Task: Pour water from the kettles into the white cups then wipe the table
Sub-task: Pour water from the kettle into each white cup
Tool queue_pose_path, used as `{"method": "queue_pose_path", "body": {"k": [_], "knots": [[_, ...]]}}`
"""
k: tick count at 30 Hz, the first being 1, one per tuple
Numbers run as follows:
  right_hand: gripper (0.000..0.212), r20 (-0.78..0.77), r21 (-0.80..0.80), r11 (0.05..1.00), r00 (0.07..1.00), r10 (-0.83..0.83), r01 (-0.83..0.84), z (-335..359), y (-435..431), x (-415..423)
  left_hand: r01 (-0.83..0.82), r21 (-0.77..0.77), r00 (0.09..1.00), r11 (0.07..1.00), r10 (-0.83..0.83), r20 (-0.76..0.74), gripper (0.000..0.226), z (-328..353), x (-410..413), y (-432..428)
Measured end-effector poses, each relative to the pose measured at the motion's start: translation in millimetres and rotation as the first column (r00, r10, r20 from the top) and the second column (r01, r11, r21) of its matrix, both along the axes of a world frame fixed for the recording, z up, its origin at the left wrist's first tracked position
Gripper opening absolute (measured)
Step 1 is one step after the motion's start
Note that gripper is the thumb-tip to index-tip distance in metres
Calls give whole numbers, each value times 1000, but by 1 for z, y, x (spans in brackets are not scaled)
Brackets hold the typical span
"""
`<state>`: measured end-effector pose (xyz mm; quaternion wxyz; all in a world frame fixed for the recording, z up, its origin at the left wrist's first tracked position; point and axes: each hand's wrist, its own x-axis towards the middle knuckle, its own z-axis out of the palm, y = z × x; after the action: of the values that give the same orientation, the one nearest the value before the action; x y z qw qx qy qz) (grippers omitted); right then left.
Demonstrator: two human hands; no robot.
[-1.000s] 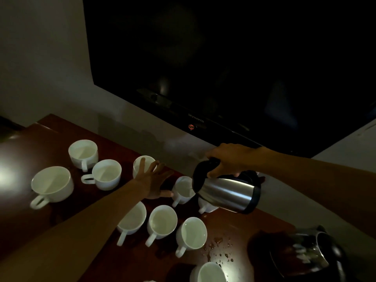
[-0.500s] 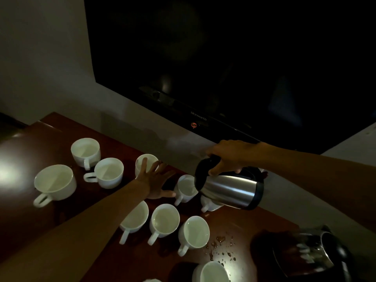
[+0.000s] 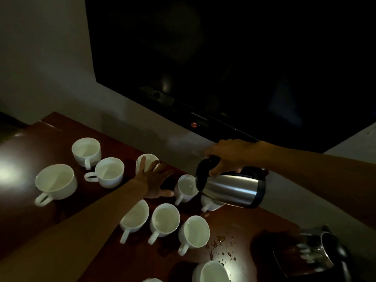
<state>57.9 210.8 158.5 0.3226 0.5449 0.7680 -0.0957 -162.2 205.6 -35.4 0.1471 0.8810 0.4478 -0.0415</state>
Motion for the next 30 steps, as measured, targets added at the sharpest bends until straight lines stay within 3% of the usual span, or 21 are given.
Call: {"method": "queue_pose_path", "body": {"k": [8,30], "knots": [[40,21,-4,998,998,57,-57,0,6,-3,32,-50,991,998,-38,-126,86,1,5,12],[36,12,-2,999,999,40,-40,9,10,-7,54,30,985,998,-48,-164,90,0,9,24]]}}
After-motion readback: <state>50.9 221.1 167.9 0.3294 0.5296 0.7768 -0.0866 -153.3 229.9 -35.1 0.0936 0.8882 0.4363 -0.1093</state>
